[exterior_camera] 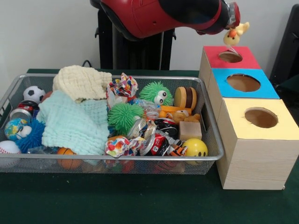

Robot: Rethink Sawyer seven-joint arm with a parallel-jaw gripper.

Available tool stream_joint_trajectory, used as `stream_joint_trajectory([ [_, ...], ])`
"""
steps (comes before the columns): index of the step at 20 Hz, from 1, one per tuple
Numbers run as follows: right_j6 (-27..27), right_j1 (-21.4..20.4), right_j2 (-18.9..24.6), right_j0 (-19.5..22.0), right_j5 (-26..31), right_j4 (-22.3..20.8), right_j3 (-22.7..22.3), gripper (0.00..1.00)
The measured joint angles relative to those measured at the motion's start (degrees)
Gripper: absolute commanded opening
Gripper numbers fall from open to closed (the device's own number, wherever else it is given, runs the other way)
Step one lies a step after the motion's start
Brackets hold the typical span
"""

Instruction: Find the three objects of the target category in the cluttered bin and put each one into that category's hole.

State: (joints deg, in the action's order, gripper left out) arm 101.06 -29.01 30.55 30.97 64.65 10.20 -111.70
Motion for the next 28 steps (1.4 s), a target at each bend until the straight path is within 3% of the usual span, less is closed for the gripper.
stream_joint_trajectory([
  [28,0.0,2.46,-0.11,-1.07,-7.3,0.14,-0.69,0.0],
])
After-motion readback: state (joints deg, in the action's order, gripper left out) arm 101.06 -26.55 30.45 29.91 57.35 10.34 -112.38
